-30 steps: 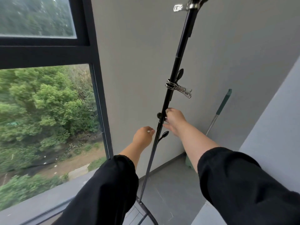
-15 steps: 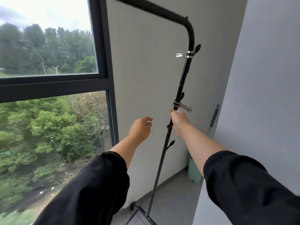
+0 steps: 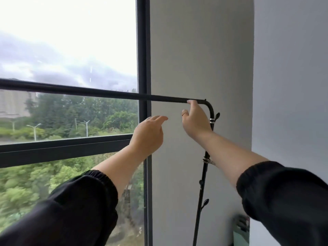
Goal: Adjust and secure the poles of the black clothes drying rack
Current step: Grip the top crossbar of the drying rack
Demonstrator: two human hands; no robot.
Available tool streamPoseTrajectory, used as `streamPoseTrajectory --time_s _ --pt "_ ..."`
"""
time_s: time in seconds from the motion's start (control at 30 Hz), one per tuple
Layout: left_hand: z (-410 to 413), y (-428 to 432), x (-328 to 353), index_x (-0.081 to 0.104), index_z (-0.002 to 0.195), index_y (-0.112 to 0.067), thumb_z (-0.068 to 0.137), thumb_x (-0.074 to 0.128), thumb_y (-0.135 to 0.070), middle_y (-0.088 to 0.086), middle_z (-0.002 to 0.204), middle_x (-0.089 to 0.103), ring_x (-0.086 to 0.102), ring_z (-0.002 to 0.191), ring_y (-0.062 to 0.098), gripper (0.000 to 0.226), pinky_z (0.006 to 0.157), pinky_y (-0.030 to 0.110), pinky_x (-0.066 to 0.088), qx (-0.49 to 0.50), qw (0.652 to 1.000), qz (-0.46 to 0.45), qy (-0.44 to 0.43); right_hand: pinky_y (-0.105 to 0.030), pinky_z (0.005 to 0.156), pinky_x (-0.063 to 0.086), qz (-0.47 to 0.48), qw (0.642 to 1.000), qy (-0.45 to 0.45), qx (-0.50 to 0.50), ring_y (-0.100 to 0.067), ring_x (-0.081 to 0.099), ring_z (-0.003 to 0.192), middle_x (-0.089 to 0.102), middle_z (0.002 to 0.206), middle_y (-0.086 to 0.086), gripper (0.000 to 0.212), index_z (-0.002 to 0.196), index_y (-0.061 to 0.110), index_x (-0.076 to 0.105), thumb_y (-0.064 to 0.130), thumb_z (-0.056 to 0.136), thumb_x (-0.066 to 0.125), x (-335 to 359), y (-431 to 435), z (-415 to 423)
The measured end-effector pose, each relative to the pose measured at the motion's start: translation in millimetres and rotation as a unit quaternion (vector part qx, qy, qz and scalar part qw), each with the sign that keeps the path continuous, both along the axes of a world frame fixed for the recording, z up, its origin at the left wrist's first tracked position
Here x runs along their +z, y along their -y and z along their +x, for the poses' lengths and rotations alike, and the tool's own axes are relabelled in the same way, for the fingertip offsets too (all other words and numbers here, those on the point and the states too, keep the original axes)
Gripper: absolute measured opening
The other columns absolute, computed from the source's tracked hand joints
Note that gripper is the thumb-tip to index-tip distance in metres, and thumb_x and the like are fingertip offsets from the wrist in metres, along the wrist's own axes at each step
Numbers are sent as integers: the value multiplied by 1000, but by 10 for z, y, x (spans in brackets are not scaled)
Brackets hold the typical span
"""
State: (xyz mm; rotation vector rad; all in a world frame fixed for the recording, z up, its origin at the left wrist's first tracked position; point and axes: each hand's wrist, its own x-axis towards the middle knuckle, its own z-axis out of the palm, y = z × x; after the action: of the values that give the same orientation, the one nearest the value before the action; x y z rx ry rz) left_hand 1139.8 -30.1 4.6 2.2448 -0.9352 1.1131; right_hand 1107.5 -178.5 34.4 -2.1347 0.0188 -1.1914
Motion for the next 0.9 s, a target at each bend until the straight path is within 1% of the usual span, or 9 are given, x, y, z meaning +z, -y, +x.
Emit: streamPoseTrajectory --time_s 0.1,0.23,0.3,0.33,0.4,0.47,0.53,0.67,0.9 --pt "-63 -227 232 45 136 -11 89 41 -3 2 148 42 29 141 18 49 113 34 28 57 993 54 87 -30 100 34 -59 998 9 -1 -25 41 132 45 144 -10 45 141 9 33 15 97 36 193 -168 -15" --pt "-78 -508 502 30 144 -8 90 41 -13 6 156 24 9 147 25 55 120 41 6 199 942 181 201 -31 113 25 -123 992 11 29 -22 28 142 34 152 -9 50 145 11 30 14 96 38 361 -346 94" --pt "-37 -574 639 25 145 -12 91 42 -22 7 153 32 18 145 27 57 119 46 7 291 907 222 210 -36 118 18 -157 985 -15 63 -22 24 144 32 153 -8 50 145 14 32 20 97 40 420 -442 200" --pt "-29 -591 701 31 142 -13 92 43 -26 8 143 46 34 138 28 53 117 48 16 321 895 228 208 -39 118 21 -175 981 -31 75 -24 30 140 41 147 -8 46 142 16 37 25 97 40 449 -473 247" --pt "-16 -661 816 49 122 -15 96 41 -32 2 95 66 63 88 22 33 88 40 48 351 889 220 195 -42 105 34 -198 974 -60 92 -25 50 112 59 106 -1 36 124 19 55 36 97 39 507 -528 332" --pt "2 -711 895 52 105 -15 99 35 -35 -4 59 47 43 47 12 27 47 24 33 367 881 231 190 -36 82 37 -180 974 -68 117 -21 50 78 50 71 4 35 94 16 61 44 96 40 567 -545 412" --pt "62 -724 935 48 103 -16 99 35 -32 -5 53 38 34 42 11 22 42 23 21 368 868 260 209 -32 67 32 -154 975 -77 141 -17 41 60 41 59 3 42 69 18 49 50 93 40 619 -544 490" --pt "285 -693 962 48 103 -15 100 33 -32 -5 53 36 32 42 12 23 42 23 19 344 866 274 237 -28 60 23 -111 977 -103 151 -14 35 56 35 55 3 50 57 19 36 55 91 44 685 -495 647" --pt "623 -652 979 50 99 -16 99 34 -36 -4 64 48 49 53 19 25 45 25 29 323 878 265 234 -44 99 30 -114 989 -34 92 -12 43 61 40 52 6 47 59 16 46 49 92 47 610 -415 981"
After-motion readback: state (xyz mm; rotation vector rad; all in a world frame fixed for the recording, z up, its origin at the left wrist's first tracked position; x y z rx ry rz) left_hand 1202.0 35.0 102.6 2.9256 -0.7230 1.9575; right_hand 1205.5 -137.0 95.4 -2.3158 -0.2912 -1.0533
